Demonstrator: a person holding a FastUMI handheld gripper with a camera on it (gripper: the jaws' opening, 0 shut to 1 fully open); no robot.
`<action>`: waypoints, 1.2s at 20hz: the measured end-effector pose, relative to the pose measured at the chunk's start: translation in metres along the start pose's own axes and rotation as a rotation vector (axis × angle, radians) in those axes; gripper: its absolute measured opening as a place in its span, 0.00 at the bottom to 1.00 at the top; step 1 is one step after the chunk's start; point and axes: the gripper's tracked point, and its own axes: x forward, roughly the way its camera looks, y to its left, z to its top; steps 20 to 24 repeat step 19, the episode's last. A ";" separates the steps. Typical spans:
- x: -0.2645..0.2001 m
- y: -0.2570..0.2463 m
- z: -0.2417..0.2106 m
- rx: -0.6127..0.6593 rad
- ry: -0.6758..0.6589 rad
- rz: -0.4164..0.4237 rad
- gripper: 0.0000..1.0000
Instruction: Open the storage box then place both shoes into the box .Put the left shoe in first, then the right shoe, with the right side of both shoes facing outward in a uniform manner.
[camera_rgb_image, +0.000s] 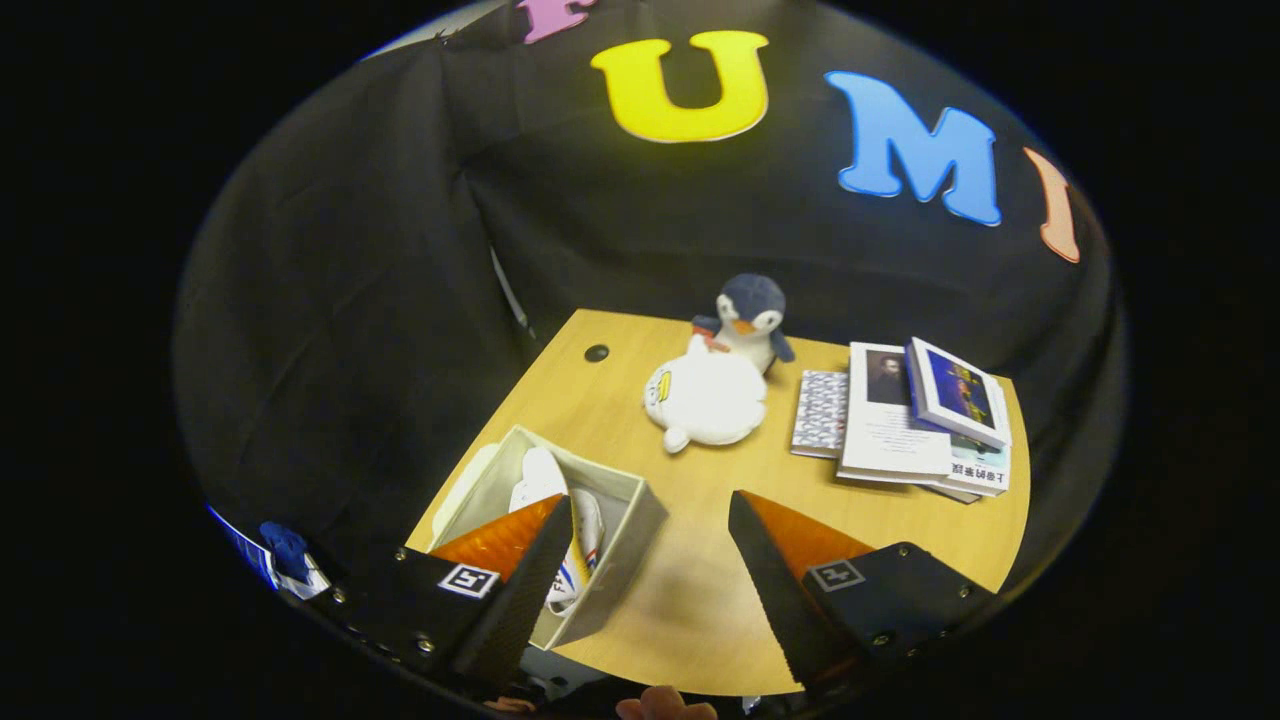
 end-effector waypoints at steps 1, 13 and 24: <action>-0.012 -0.018 0.012 0.021 -0.064 -0.034 0.97; -0.186 -0.127 0.101 0.076 -0.637 -0.319 0.96; -0.228 -0.128 0.090 0.052 -0.709 -0.368 0.96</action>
